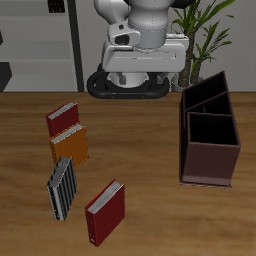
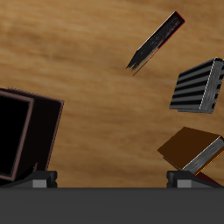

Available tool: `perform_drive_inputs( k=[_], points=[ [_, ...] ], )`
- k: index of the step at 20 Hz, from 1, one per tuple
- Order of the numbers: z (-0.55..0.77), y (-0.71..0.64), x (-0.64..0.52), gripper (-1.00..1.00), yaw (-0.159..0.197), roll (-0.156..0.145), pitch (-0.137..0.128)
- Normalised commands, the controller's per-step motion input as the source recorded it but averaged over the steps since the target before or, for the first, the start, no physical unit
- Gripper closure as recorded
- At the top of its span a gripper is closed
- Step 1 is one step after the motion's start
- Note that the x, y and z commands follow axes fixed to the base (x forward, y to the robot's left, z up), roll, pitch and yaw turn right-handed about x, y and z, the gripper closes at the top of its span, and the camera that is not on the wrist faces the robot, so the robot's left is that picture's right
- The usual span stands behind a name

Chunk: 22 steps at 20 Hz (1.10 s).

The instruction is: Place the left red book into the left desk caddy's back compartment and place the striped book into the left desk caddy's left compartment and place the right red book into the left desk caddy's front compartment

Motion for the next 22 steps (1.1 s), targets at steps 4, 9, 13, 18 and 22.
perform_drive_inputs(
  k=[4, 9, 13, 18, 22],
  points=[
    [0.1, 0.09, 0.3, -1.0, 0.008, 0.005, -0.008],
    [0.04, 0.05, 0.48, -1.0, 0.005, 0.015, 0.01],
    [-0.06, 0.09, 0.36, -1.0, 0.019, 0.058, 0.014],
    [-0.09, -0.05, 0.47, -1.0, -0.034, -0.025, -0.009],
    [0.04, -0.14, 0.35, -1.0, -0.084, -0.004, -0.035]
  ],
)
